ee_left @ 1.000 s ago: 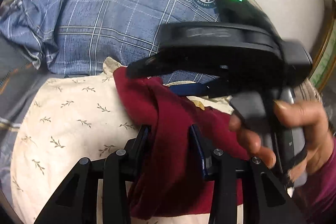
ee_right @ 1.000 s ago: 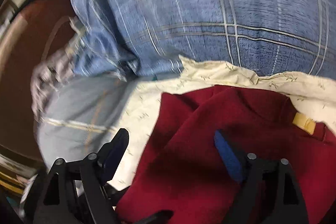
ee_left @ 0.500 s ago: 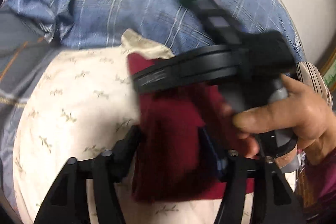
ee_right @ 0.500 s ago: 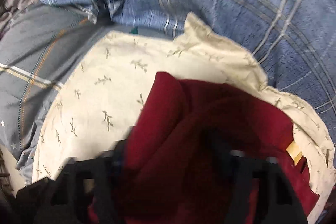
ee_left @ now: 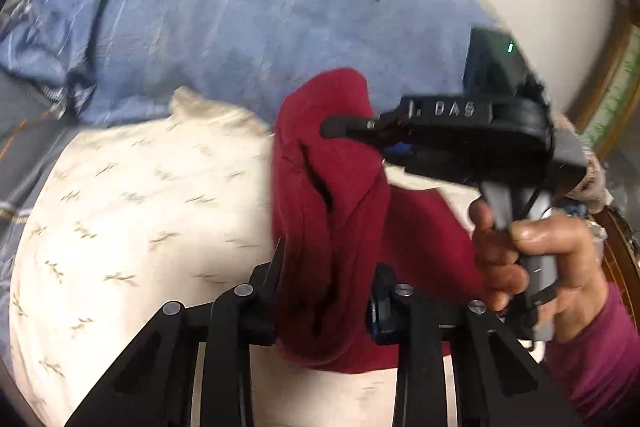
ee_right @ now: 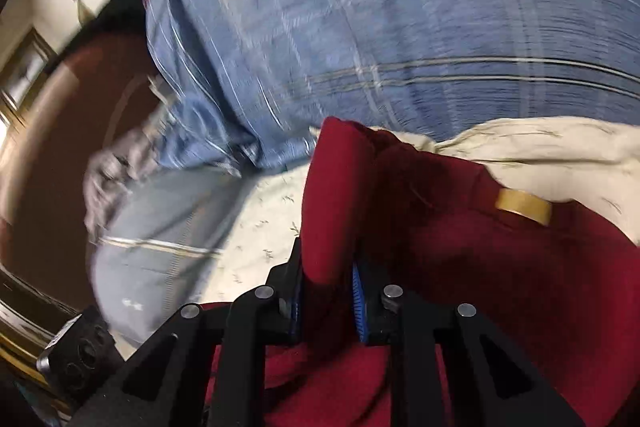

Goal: Fold small clothes

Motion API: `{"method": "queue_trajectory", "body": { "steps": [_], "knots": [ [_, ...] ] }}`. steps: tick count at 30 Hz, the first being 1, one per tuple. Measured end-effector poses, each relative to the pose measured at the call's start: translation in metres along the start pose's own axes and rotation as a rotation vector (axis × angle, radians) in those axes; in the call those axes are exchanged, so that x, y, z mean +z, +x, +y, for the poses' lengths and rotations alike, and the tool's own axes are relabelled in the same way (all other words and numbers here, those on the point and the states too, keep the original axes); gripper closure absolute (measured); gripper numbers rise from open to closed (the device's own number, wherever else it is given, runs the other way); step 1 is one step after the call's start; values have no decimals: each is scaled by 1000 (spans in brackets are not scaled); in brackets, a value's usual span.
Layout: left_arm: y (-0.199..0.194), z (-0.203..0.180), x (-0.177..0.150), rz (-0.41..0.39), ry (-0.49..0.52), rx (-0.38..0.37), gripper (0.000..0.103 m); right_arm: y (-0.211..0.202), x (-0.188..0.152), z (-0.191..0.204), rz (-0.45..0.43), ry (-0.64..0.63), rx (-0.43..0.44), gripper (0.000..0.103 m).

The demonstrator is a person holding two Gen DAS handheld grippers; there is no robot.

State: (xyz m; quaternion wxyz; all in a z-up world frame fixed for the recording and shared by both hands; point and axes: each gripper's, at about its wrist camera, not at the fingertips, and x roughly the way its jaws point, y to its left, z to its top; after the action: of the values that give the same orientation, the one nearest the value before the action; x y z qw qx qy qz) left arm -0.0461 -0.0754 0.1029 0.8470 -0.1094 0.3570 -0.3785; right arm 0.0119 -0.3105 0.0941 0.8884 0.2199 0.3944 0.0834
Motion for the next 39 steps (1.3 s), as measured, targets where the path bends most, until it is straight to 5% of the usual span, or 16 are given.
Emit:
{"method": "queue_trajectory", "body": {
  "steps": [9, 13, 15, 18, 19, 20, 22, 25, 30, 33, 34, 39],
  "knots": [
    [31, -124, -19, 71, 225, -85, 75, -119, -43, -84, -99, 98, -90, 85],
    [77, -154, -36, 174, 239, -130, 80, -127, -69, -142, -133, 237, -179, 93],
    [97, -160, -40, 210, 248, -89, 81, -123, -79, -157, -106, 273, -184, 93],
    [92, -158, -38, 209, 275, -53, 80, -127, -93, -149, -107, 277, -159, 86],
    [84, -157, -36, 208, 271, -56, 79, -134, -98, -144, -124, 283, -120, 75],
    [73, -157, -37, 208, 268, -65, 73, -138, -101, -141, -136, 286, -107, 49],
    [47, -153, -36, 203, 263, -78, 55, -148, -112, -133, -172, 285, -68, 31],
    [5, -137, -38, 147, 270, -41, 50, -140, -119, -122, -145, 277, 12, 30],
    [-10, -115, -43, 132, 236, 58, 50, -95, -123, -128, -82, 386, 47, 21],
    [-14, -113, -54, 162, 209, 66, 50, -86, -120, -122, -112, 333, -20, 37],
    [-13, -113, -54, 161, 213, 79, 50, -88, -119, -119, -127, 305, -60, 74],
    [-20, -121, -42, 119, 212, 82, 49, -129, -127, -95, -196, 127, -135, 82]
  ]
}}
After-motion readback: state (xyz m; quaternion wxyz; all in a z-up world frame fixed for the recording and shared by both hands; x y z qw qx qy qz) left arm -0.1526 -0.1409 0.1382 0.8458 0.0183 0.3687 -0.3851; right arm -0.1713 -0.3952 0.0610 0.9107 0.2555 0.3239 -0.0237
